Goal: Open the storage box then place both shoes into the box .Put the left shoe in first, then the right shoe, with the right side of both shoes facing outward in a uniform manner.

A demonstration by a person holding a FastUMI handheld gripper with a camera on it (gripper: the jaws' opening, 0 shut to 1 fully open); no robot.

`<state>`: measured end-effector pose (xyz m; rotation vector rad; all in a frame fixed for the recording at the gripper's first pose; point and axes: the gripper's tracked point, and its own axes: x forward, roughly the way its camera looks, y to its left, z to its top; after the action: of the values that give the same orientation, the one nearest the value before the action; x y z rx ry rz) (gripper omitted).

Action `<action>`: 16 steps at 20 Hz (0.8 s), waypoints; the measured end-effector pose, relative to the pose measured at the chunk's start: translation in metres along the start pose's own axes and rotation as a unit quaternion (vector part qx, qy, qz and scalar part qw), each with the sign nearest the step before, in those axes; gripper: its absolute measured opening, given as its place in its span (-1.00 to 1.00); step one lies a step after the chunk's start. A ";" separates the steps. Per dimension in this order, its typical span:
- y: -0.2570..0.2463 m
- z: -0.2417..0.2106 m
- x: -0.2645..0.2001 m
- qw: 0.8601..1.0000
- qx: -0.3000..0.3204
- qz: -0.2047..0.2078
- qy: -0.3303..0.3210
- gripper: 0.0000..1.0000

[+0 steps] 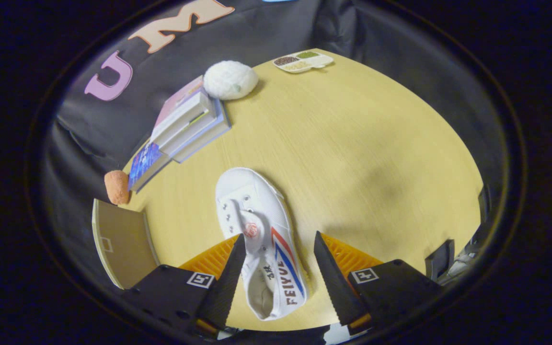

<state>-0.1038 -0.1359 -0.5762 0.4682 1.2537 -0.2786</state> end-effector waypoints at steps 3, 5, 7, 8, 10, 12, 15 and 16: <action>0.000 -0.009 0.014 1.000 -0.007 0.001 0.011 0.76; 0.011 -0.017 0.021 0.999 -0.007 0.020 0.028 0.49; 0.010 -0.013 0.023 0.999 -0.011 0.018 0.030 0.22; 0.009 -0.016 0.028 0.999 -0.019 0.020 0.028 0.09; 0.005 -0.011 0.020 0.999 -0.018 0.015 0.021 -0.28; 0.010 -0.021 0.020 0.999 0.000 0.030 0.030 -0.75; 0.016 -0.022 0.011 0.999 0.021 0.038 0.019 -0.92; 0.019 -0.024 0.007 0.999 0.027 0.041 0.019 -0.92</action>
<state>-0.1135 -0.1073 -0.5853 0.5725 1.2622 -0.2353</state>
